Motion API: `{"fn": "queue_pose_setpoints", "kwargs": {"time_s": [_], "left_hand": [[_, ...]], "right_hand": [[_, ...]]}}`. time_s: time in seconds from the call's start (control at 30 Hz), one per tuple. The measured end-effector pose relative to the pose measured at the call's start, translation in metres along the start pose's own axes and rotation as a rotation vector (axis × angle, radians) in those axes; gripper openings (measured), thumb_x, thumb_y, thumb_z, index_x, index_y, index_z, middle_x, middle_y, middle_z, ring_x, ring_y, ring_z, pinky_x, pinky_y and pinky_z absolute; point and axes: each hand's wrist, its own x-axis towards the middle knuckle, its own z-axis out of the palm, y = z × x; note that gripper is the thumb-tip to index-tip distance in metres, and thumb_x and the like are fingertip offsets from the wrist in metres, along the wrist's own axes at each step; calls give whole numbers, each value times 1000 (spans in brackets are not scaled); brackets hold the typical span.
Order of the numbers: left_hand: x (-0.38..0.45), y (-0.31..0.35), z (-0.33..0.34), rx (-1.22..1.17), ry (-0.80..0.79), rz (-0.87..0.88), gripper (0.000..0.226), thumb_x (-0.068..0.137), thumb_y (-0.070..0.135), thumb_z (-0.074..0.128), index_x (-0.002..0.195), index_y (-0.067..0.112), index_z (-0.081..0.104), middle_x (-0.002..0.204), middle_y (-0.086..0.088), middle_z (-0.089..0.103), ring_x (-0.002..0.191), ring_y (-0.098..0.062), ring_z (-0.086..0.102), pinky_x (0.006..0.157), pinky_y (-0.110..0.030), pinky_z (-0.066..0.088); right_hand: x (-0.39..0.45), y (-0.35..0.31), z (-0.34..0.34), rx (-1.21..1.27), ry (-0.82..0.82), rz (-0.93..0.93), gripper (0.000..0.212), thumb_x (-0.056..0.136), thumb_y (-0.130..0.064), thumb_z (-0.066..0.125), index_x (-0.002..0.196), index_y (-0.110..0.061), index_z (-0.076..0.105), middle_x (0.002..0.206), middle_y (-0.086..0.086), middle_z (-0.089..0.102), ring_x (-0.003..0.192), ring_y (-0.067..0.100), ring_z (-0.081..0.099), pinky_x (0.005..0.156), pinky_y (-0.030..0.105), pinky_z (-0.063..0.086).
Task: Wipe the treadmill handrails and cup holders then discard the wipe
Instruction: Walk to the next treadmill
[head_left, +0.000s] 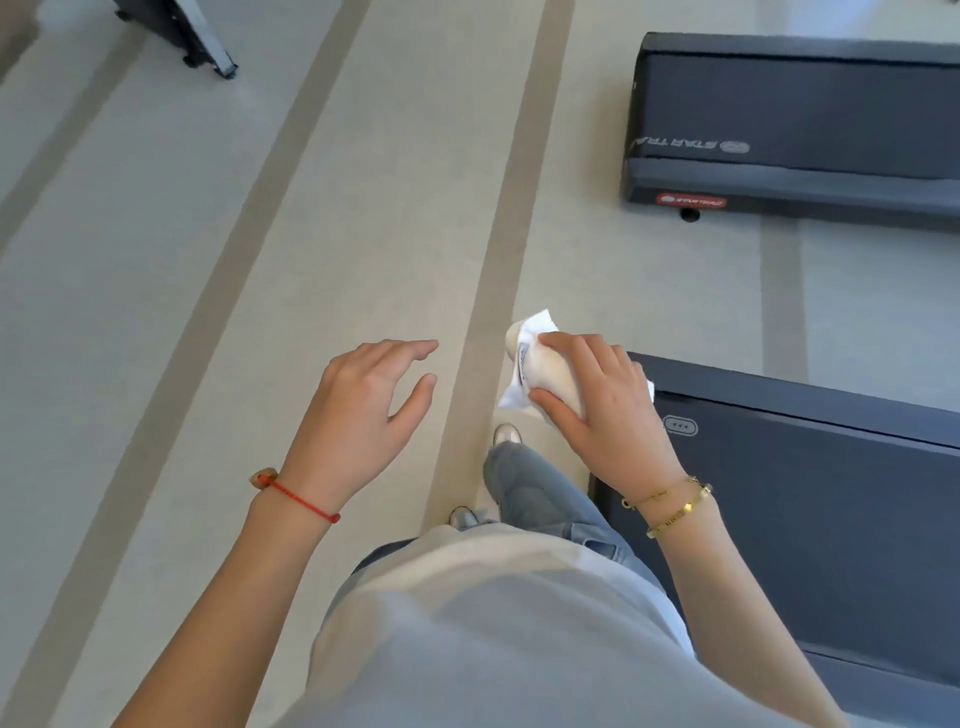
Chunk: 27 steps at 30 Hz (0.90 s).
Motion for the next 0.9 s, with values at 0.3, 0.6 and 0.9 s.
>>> {"fn": "queue_pose_setpoints", "kwargs": {"time_s": [0.3, 0.6, 0.9], "left_hand": [[191, 18, 25, -9, -113, 186, 29, 97, 18, 58, 125, 13, 64, 118, 1, 69, 110, -20, 63, 98, -47, 48], [392, 96, 59, -55, -168, 340, 29, 98, 19, 58, 126, 14, 64, 119, 2, 68, 112, -19, 63, 99, -47, 47], [551, 179, 109, -53, -334, 530, 30, 98, 19, 58, 127, 13, 64, 119, 1, 68, 111, -21, 63, 98, -48, 48]], "right_hand": [[117, 76, -35, 14, 124, 197, 41, 94, -38, 58, 132, -24, 49, 122, -3, 53, 103, 22, 48, 86, 33, 34], [236, 189, -123, 0, 208, 311, 41, 95, -35, 58, 133, -21, 49, 123, 0, 53, 104, 24, 47, 85, 32, 31], [294, 288, -176, -30, 337, 561, 43, 93, -37, 60, 132, -22, 50, 124, 1, 54, 105, 25, 48, 86, 31, 29]]}}
